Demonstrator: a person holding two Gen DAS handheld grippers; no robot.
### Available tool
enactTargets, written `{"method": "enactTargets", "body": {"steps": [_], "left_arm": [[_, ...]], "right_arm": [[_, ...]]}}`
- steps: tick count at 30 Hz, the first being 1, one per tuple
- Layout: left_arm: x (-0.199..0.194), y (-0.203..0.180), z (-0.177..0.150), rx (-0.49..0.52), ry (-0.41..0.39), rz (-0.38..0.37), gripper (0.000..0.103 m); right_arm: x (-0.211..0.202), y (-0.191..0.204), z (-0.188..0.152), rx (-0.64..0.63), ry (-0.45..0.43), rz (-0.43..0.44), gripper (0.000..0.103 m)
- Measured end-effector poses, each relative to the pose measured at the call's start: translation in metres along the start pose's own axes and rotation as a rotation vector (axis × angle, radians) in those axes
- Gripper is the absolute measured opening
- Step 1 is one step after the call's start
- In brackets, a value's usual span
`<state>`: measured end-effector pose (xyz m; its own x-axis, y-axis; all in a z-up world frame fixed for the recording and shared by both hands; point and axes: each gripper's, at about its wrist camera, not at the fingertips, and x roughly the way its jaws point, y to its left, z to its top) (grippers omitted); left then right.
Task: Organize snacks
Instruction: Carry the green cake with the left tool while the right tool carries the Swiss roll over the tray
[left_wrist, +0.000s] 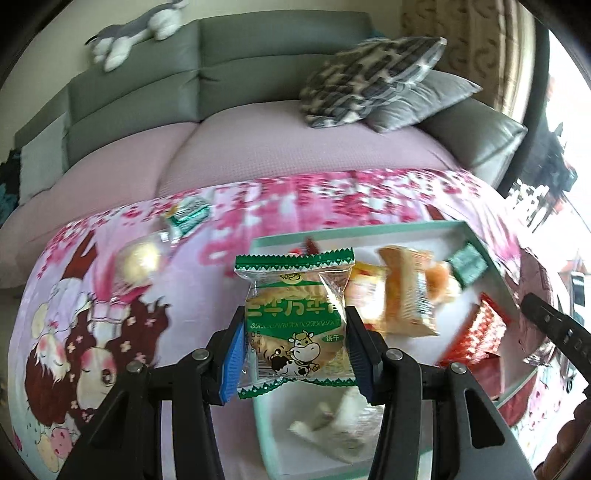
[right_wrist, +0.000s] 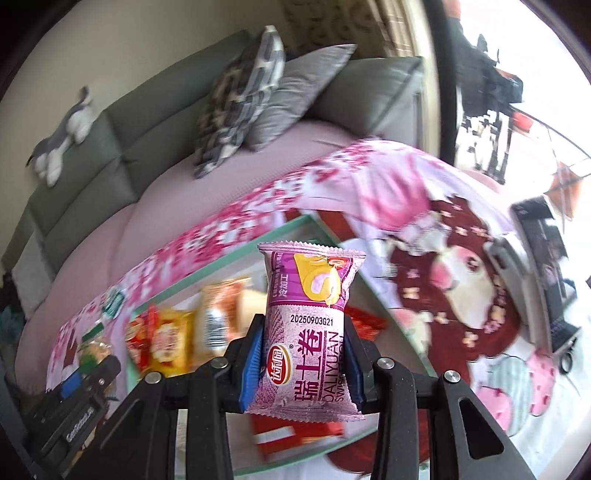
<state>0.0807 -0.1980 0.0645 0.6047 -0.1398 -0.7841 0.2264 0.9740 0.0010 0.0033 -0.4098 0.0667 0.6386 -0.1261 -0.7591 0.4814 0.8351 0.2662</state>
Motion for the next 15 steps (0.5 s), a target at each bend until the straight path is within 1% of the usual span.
{"method": "enactTargets", "body": {"steps": [4,8,11,15], "left_arm": [[0.001,-0.024,-0.002,0.046,0.005,-0.038,0.052],[0.002,-0.043,-0.005,0.089,0.008,-0.066,0.052],[0.004,-0.051,-0.007,0.110,0.015,-0.075,0.052],[0.006,-0.054,-0.008,0.120,0.014,-0.069,0.052]], "right_arm": [[-0.001,-0.012,0.000,0.022,0.001,-0.002,0.041],[0.001,-0.013,-0.001,0.020,0.008,0.005,0.041],[0.006,-0.011,-0.001,0.011,0.016,0.002,0.041],[0.011,-0.009,-0.003,0.002,0.027,-0.003,0.041]]}}
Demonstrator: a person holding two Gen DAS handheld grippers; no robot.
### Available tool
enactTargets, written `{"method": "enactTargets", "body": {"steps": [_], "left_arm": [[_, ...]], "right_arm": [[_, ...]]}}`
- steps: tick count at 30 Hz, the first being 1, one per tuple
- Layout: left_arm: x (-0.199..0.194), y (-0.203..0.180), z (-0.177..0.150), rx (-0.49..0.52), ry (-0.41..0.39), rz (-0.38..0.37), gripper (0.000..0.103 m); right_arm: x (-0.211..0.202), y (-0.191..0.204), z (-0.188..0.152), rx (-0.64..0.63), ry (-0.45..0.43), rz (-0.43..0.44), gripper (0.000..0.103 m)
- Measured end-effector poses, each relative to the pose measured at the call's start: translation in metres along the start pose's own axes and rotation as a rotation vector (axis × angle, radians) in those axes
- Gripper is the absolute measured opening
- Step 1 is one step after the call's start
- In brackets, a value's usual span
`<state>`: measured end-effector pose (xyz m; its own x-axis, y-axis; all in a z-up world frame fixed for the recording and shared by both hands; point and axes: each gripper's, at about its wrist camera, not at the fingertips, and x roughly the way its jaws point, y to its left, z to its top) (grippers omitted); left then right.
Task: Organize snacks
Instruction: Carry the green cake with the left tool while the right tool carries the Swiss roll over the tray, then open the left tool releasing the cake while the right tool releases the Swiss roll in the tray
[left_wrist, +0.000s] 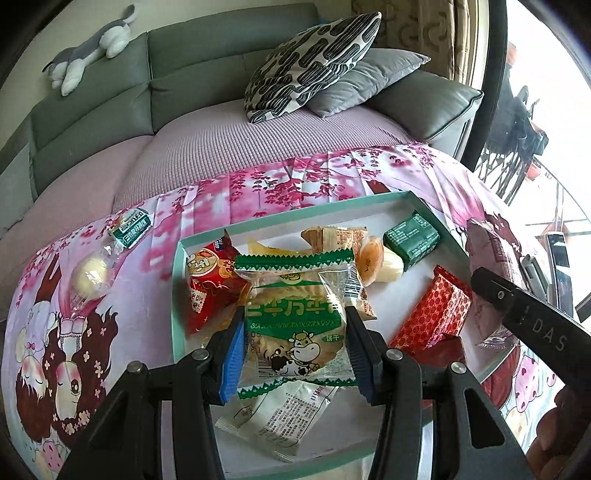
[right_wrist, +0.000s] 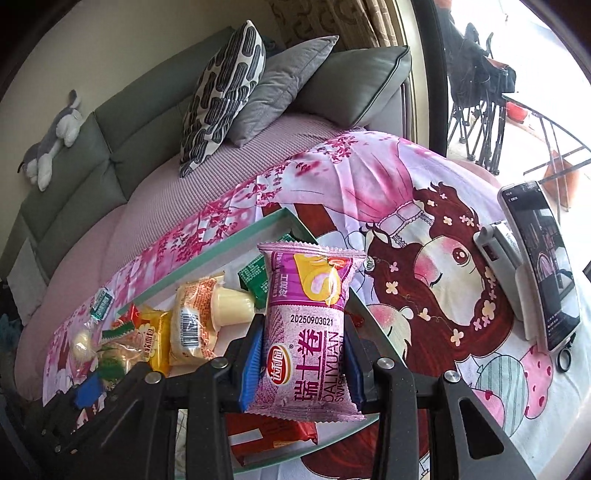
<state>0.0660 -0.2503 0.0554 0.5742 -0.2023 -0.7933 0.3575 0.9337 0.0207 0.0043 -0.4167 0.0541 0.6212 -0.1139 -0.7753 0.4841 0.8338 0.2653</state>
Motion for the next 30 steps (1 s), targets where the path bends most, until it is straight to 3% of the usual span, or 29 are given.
{"method": "enactTargets", "body": {"steps": [19,25,30], "left_arm": [[0.023,-0.010,-0.009,0.021,0.061,-0.012,0.052],[0.013,-0.006,-0.006,0.008,0.042,-0.026,0.062],[0.002,-0.001,-0.002,-0.001,0.021,-0.024,0.063]], "right_arm": [[0.021,0.013,-0.009,-0.051,0.049,-0.007,0.043],[0.017,0.013,-0.007,-0.053,0.039,-0.008,0.044],[0.012,0.016,-0.005,-0.060,0.031,-0.002,0.052]]}}
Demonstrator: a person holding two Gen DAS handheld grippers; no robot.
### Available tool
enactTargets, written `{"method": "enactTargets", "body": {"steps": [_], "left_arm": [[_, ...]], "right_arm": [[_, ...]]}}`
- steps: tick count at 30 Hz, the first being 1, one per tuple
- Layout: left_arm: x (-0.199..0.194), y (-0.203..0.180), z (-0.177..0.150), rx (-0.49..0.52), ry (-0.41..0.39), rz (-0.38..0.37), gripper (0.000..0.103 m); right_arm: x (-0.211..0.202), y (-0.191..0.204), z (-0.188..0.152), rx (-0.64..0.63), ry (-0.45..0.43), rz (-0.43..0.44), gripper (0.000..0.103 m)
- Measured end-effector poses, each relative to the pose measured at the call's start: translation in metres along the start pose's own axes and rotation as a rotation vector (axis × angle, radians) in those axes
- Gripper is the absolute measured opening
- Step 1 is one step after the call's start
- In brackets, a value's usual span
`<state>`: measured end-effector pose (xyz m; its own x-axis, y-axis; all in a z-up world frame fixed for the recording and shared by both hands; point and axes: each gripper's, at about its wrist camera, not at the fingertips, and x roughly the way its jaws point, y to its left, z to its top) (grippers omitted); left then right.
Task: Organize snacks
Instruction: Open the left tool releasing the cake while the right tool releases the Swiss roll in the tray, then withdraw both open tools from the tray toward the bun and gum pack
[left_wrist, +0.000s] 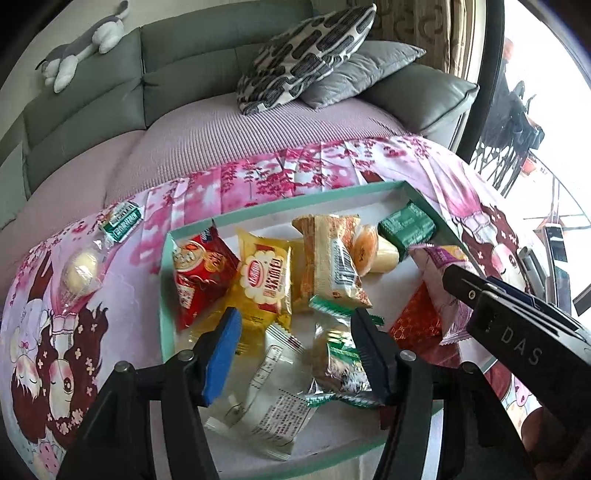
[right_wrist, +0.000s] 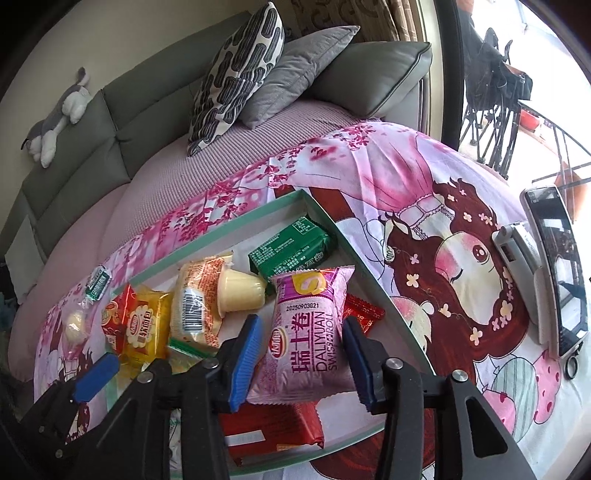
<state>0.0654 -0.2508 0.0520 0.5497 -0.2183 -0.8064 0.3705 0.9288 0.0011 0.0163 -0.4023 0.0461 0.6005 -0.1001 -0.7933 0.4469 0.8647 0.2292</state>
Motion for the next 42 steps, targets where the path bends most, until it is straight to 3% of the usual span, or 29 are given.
{"method": "enactTargets", "body": {"steps": [4,7,10,12,16,18,20,27,30,42], "left_arm": [[-0.009,0.012,0.003,-0.031,-0.019,0.015,0.064],[-0.012,0.026,0.004,-0.070,-0.029,0.037,0.071],[-0.012,0.043,0.004,-0.123,-0.029,0.073,0.074],[-0.012,0.056,0.004,-0.160,-0.032,0.095,0.078],[-0.010,0.081,0.001,-0.225,-0.025,0.147,0.080],[-0.008,0.092,-0.001,-0.254,-0.019,0.170,0.081],[-0.008,0.102,-0.003,-0.276,-0.015,0.189,0.087],[-0.009,0.127,-0.009,-0.324,-0.014,0.226,0.088],[-0.012,0.136,-0.010,-0.341,-0.025,0.233,0.098],[-0.023,0.176,-0.018,-0.402,-0.032,0.255,0.098]], "right_arm": [[-0.003,0.004,0.001,-0.011,-0.007,0.005,0.060],[-0.001,0.007,0.000,-0.023,-0.003,0.005,0.069],[0.000,0.012,0.000,-0.040,-0.002,0.006,0.071],[0.000,0.016,-0.001,-0.050,-0.008,0.009,0.080],[-0.001,0.023,-0.002,-0.062,-0.015,0.015,0.083],[-0.001,0.027,-0.003,-0.069,-0.016,0.016,0.091],[-0.001,0.031,-0.004,-0.072,-0.018,0.019,0.092],[-0.003,0.046,-0.005,-0.090,-0.026,0.022,0.101],[-0.005,0.052,-0.006,-0.099,-0.032,0.018,0.101],[-0.015,0.080,-0.009,-0.145,-0.070,0.000,0.103]]}}
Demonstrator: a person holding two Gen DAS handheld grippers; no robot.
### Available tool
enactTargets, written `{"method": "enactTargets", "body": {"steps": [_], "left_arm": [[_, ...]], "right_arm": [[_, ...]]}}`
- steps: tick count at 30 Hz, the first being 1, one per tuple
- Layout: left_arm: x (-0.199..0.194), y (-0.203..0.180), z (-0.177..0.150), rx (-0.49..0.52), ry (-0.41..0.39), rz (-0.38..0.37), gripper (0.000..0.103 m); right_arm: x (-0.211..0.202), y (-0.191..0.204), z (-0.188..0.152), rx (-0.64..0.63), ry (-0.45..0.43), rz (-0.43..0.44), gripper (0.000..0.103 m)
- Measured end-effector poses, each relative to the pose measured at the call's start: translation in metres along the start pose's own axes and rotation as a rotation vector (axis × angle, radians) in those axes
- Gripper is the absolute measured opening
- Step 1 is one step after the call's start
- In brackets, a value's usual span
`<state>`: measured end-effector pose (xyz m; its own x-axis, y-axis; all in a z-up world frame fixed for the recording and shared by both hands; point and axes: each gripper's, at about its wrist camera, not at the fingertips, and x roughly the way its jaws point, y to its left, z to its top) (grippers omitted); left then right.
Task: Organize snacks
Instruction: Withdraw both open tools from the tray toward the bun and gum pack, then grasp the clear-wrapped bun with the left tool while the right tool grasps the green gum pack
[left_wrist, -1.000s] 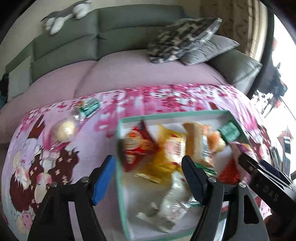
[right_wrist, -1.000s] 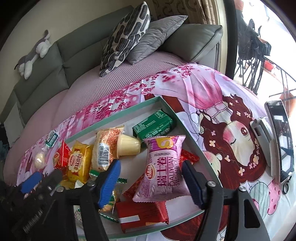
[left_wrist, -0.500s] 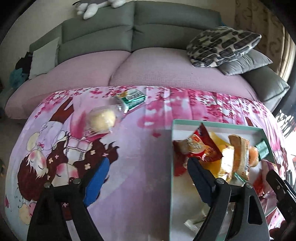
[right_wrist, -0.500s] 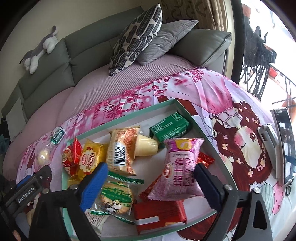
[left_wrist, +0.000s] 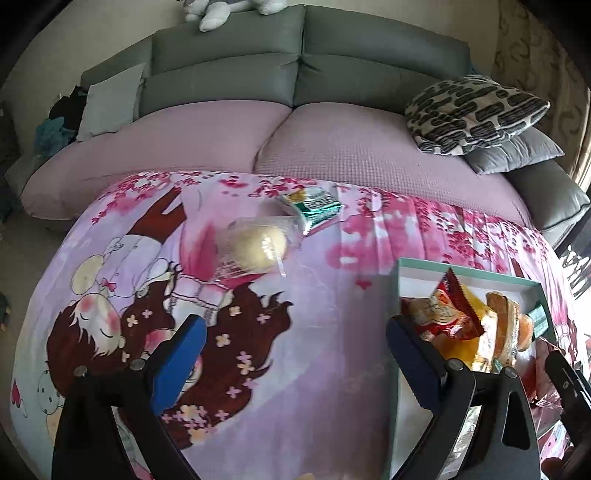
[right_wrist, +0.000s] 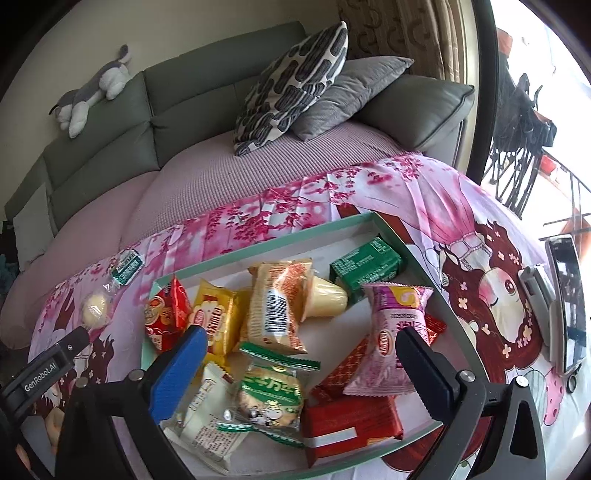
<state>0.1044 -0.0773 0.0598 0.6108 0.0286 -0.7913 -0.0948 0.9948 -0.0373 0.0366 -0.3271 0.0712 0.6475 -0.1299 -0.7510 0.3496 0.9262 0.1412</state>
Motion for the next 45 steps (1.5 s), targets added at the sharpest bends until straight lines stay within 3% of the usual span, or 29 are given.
{"method": "enactTargets", "body": {"steps": [10,22,31,41,43,45], "left_arm": [[0.008,0.038,0.007,-0.051,0.018,0.031,0.098],[0.033,0.074,0.028,-0.064,0.046,0.041,0.098],[0.056,0.080,0.055,-0.044,0.075,-0.032,0.098],[0.098,0.069,0.070,-0.030,0.161,-0.113,0.098],[0.103,0.065,0.071,-0.015,0.156,-0.117,0.096],[0.109,0.062,0.071,-0.010,0.159,-0.119,0.083]], "right_arm": [[-0.004,0.045,0.000,-0.071,-0.036,0.052,0.103],[0.017,0.106,0.001,-0.140,-0.002,0.152,0.103],[0.041,0.142,0.004,-0.216,0.040,0.131,0.103],[0.063,0.163,0.015,-0.259,0.060,0.139,0.103],[0.066,0.168,0.019,-0.274,0.057,0.144,0.103],[0.070,0.174,0.026,-0.289,0.054,0.156,0.102]]}}
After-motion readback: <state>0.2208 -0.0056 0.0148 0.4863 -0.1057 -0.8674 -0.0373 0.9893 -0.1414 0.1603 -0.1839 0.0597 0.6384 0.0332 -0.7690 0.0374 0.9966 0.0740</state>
